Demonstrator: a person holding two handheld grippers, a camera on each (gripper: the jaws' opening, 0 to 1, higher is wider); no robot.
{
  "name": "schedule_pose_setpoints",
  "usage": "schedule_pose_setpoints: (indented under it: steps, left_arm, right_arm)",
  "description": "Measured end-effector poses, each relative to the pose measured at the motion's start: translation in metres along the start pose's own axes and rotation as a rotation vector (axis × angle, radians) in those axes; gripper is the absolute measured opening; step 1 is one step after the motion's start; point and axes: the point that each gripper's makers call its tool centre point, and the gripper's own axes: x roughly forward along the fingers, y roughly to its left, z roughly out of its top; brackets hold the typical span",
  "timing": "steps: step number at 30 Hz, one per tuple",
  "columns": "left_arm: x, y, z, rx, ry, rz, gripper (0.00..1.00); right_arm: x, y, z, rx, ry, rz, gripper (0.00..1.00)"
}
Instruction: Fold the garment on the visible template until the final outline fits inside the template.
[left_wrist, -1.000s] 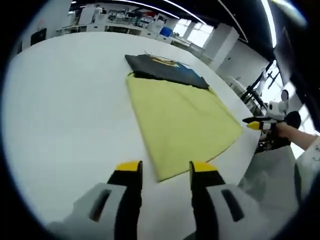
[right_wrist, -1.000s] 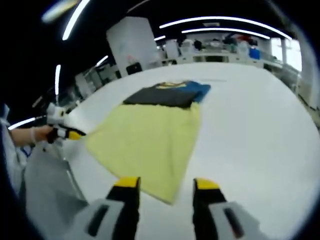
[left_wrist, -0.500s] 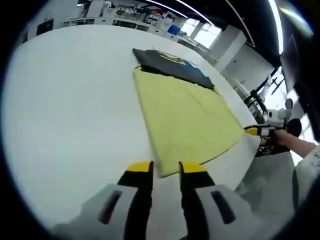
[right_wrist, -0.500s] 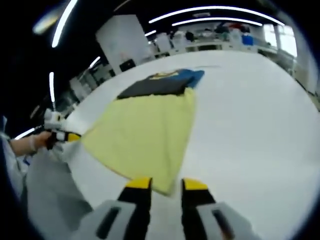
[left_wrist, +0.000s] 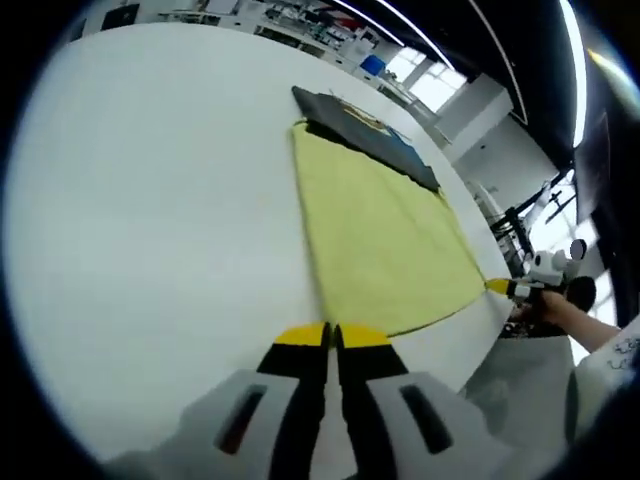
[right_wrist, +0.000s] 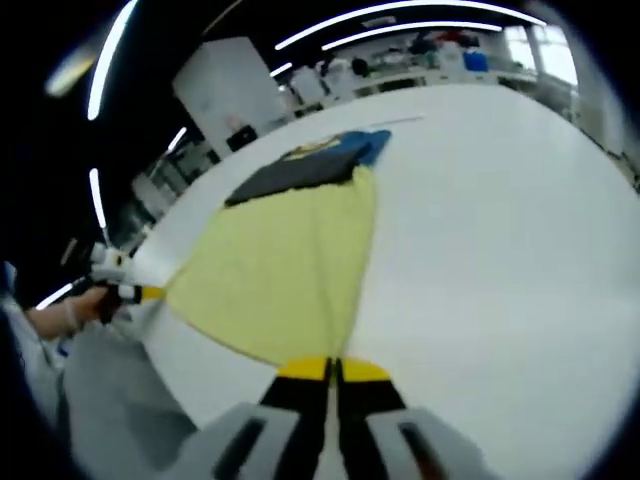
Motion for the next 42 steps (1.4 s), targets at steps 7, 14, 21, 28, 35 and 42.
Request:
schedule_pose_setpoints:
  steps: [7, 14, 21, 28, 35, 42]
  left_arm:
    - [-0.014, -0.007, 0.002, -0.001, -0.008, -0.034, 0.00]
    - [-0.037, -0.027, -0.012, -0.003, 0.015, -0.088, 0.00]
    - [-0.058, -0.032, -0.021, -0.011, 0.016, -0.107, 0.00]
    - [-0.074, -0.040, -0.037, -0.088, 0.039, -0.153, 0.00]
    - [-0.102, -0.053, -0.047, -0.096, 0.038, -0.171, 0.00]
    - [-0.117, -0.055, -0.052, -0.107, 0.034, -0.174, 0.00]
  right_arm:
    - [-0.016, 0.006, 0.004, 0.008, -0.005, 0.032, 0.00]
    - [-0.038, 0.018, -0.005, 0.028, 0.004, 0.073, 0.00]
    - [-0.066, 0.037, -0.017, 0.066, 0.011, 0.118, 0.00]
    - [-0.084, 0.045, -0.032, 0.126, 0.034, 0.137, 0.00]
    - [-0.101, 0.057, -0.042, 0.194, 0.038, 0.169, 0.00]
    - [-0.108, 0.063, -0.048, 0.212, 0.052, 0.184, 0.00]
